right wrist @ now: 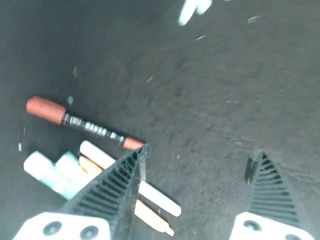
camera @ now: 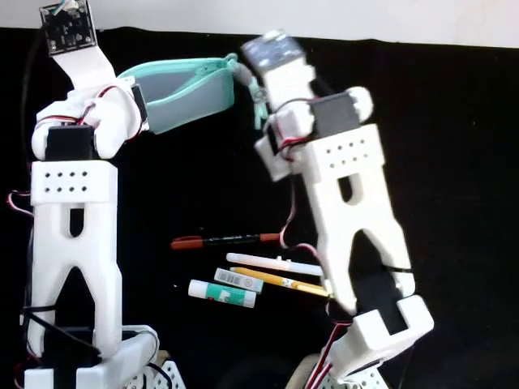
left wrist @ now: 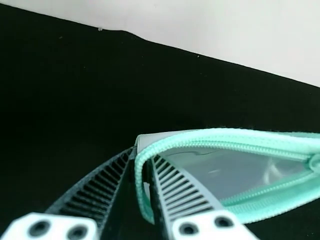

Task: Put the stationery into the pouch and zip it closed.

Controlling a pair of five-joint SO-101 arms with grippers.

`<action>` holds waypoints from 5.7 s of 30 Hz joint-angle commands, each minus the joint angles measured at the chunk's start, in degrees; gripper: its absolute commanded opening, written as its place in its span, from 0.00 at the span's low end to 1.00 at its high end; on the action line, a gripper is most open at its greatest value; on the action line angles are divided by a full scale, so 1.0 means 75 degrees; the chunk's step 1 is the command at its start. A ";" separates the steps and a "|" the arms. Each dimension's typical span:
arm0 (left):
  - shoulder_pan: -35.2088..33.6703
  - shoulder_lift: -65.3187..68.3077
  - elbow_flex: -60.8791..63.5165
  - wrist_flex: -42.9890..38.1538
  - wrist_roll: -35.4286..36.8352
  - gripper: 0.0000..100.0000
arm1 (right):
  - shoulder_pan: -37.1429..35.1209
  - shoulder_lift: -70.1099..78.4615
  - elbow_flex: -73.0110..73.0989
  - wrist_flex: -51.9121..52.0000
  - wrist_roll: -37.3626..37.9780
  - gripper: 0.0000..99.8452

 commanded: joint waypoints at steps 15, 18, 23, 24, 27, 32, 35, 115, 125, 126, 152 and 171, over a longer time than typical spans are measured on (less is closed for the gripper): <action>-0.0498 -0.0088 0.0393 -0.0223 -0.0047 0.01 | -0.2467 -0.0205 0.2538 0.0123 0.1055 0.30; -0.0662 -0.0088 0.0393 -0.0223 -0.0059 0.01 | -0.2854 -0.0205 0.3030 0.0111 0.1055 0.30; -0.0733 -0.0088 0.0393 -0.0223 -0.0047 0.01 | -0.3475 -0.0205 0.3722 -0.0135 0.1043 0.30; -0.0733 -0.0088 0.0393 -0.0223 -0.0047 0.01 | -0.3604 -0.0205 0.3851 -0.0229 0.1043 0.30; -0.0733 -0.0088 0.0393 -0.0223 -0.0059 0.01 | -0.4050 -0.0193 0.4214 -0.0486 0.1043 0.30; -0.0733 -0.0088 0.0393 -0.0211 -0.0059 0.01 | -0.4648 -0.0193 0.4706 -0.1190 0.1055 0.30; -0.0733 -0.0088 0.0393 -0.0199 -0.0059 0.01 | -0.4788 -0.0182 0.4999 -0.1799 0.1137 0.30; -0.0697 -0.0088 0.0393 -0.0176 -0.0035 0.01 | -0.1963 -0.2350 0.6101 -0.4542 -0.1196 0.01; -0.0697 -0.0076 0.0404 -0.0176 -0.0035 0.01 | -0.1014 -0.3745 0.4823 -0.4542 -0.2356 0.01; -0.0697 -0.0076 0.0404 -0.0176 -0.0023 0.01 | -0.1026 -0.3698 0.4495 -0.4542 -0.2450 0.01; 0.0170 -0.0100 -0.1319 0.1805 -0.0023 0.01 | -0.1682 0.1002 -0.6265 -0.3018 -0.2462 0.01; 0.0229 -0.0076 -0.1354 0.1805 -0.0012 0.01 | -0.1881 0.4659 -0.9770 -0.3194 -0.2497 0.01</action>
